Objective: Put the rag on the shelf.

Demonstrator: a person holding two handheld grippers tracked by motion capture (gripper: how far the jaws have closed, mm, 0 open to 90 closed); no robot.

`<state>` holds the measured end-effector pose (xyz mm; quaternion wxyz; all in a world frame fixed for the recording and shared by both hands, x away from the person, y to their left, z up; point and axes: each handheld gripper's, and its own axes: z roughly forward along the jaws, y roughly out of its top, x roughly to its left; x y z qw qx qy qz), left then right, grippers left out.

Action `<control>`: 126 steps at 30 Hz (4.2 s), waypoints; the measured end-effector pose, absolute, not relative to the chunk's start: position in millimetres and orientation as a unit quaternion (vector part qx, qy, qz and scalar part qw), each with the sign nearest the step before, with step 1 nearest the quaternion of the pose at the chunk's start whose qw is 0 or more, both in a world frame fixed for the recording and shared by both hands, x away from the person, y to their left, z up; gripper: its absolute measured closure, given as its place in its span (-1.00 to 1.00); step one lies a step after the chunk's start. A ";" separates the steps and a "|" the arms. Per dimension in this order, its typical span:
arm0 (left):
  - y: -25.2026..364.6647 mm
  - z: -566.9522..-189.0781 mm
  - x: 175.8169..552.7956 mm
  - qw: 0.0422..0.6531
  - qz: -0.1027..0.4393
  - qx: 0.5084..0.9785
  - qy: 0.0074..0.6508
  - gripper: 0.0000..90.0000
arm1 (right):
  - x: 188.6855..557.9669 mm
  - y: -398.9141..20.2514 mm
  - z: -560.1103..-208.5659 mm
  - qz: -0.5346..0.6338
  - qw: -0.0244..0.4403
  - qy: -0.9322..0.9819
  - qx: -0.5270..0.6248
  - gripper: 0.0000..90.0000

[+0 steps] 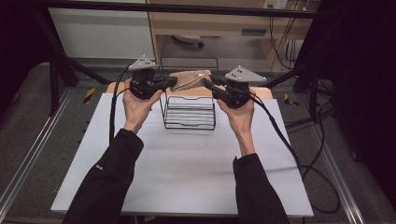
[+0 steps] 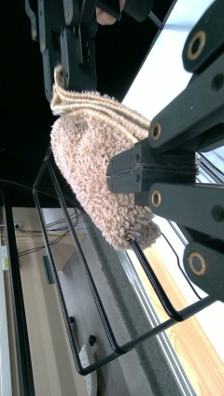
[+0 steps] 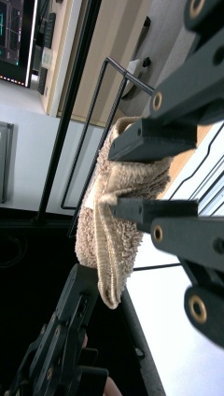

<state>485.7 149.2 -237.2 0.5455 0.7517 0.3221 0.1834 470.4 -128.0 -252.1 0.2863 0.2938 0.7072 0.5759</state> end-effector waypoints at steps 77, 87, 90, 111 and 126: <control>203.4 -315.5 430.1 0.477 0.186 0.782 0.356 -0.73 | 432.7 -174.9 -284.1 0.530 0.207 0.737 0.366 -0.89; 217.5 -328.1 411.5 0.467 0.188 0.784 0.362 -0.81 | 422.1 -185.8 -305.6 0.517 0.185 0.745 0.378 -0.98; 221.2 -334.3 407.3 0.466 0.188 0.784 0.366 -0.82 | 418.6 -189.6 -313.5 0.514 0.179 0.749 0.379 -0.99; 238.2 -387.3 380.9 0.446 0.174 0.796 0.372 -0.80 | 395.9 -200.3 -373.1 0.490 0.145 0.777 0.367 -0.99; 250.4 -411.9 369.1 0.440 0.162 0.801 0.373 -0.80 | 380.6 -212.4 -409.9 0.474 0.119 0.789 0.373 -0.99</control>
